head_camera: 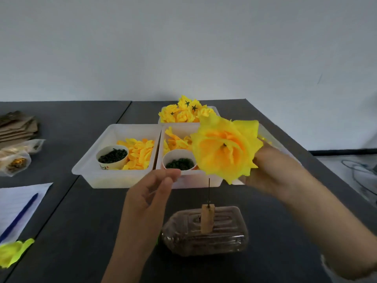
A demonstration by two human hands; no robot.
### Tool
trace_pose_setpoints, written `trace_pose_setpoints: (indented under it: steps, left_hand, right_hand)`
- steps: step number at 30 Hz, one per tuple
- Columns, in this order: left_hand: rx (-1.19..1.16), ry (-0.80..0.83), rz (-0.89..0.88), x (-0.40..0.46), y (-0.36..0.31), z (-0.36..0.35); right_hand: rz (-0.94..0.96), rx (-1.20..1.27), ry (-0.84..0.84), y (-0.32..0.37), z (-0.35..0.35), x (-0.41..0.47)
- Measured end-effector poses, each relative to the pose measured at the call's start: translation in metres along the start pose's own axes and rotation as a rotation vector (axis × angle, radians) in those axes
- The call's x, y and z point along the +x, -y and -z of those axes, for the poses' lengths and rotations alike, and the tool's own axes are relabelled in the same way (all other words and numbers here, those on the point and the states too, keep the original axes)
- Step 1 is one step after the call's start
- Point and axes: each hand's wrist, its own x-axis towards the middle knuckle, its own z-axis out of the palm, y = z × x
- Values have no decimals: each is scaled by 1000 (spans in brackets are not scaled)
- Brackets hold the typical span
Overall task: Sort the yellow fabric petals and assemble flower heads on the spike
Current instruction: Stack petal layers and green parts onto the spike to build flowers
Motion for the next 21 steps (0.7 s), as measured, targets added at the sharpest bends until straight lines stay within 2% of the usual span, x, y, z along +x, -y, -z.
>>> trace_pose_setpoints:
  steps: [2,5,8,10,13,17,19,21]
  left_hand:
    - [-129,76,50,-1,-5,-5]
    - [-274,170,184,-3,-12,-16]
    - [-350,332,82,-13,-19,-27]
    - [-414,337,89,-21,-20,-29]
    - [-526,309,226,-28,-14,-31]
    - [-659,237,401,-38,-6,-40]
    - [-796,143,463,-42,-7,-42]
    - [-938,87,510,-47,-11,-43]
  right_hand:
    - [-148,263,-24,-17,-5,-6]
    - [-254,422,-43,-40,-7,-12]
    - [-354,529,-24,-52,-12,-21]
    - [-392,620,-43,-58,-14,-26]
    - [-468,660,-183,-72,-16,-29]
    - [-576,489,-294,-80,-19,-37]
    - [-496,148,-310,-78,-20,-42]
    - [-285,-275,-344,-76,-23,-49]
